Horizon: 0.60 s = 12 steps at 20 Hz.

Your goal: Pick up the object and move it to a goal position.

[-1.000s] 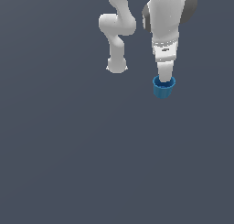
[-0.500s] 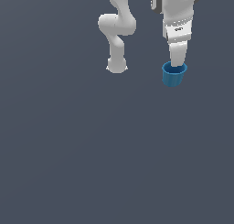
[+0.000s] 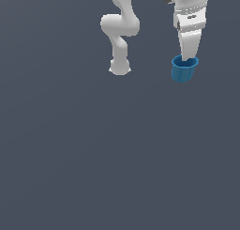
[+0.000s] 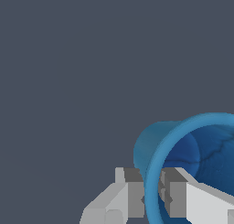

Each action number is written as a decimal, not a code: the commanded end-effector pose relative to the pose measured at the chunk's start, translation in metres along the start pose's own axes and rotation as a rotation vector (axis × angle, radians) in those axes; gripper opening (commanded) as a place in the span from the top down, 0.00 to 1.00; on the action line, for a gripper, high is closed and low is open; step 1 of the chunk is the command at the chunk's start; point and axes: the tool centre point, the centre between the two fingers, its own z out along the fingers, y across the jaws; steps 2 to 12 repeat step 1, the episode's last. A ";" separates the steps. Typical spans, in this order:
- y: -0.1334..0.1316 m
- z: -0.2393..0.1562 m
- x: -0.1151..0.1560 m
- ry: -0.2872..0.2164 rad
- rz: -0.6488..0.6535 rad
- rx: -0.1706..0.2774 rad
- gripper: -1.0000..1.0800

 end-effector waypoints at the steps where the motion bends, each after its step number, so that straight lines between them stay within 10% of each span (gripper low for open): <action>1: 0.000 -0.002 0.001 0.000 0.001 -0.002 1.00; 12: 0.000 -0.002 0.001 0.000 0.001 -0.002 1.00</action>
